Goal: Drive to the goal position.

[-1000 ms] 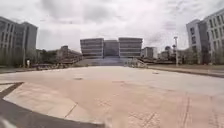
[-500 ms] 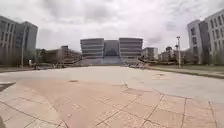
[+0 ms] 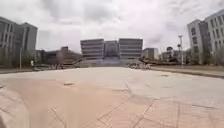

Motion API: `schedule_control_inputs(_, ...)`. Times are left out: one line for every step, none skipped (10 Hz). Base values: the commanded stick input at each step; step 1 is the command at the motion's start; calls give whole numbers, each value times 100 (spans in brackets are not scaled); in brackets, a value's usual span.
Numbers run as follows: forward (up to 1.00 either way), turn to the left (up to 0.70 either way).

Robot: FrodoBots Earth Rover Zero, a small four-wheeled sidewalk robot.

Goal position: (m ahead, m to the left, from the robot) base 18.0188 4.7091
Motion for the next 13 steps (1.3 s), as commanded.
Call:
schedule_control_inputs(100, 3)
schedule_control_inputs(100, 2)
schedule_control_inputs(100, 2)
schedule_control_inputs(100, 3)
schedule_control_inputs(100, 2)
schedule_control_inputs(100, 2)
schedule_control_inputs(100, 2)
schedule_control_inputs(100, 2)
schedule_control_inputs(100, 2)
schedule_control_inputs(100, 2)
schedule_control_inputs(100, 3)
schedule_control_inputs(100, 2)
schedule_control_inputs(100, 2)
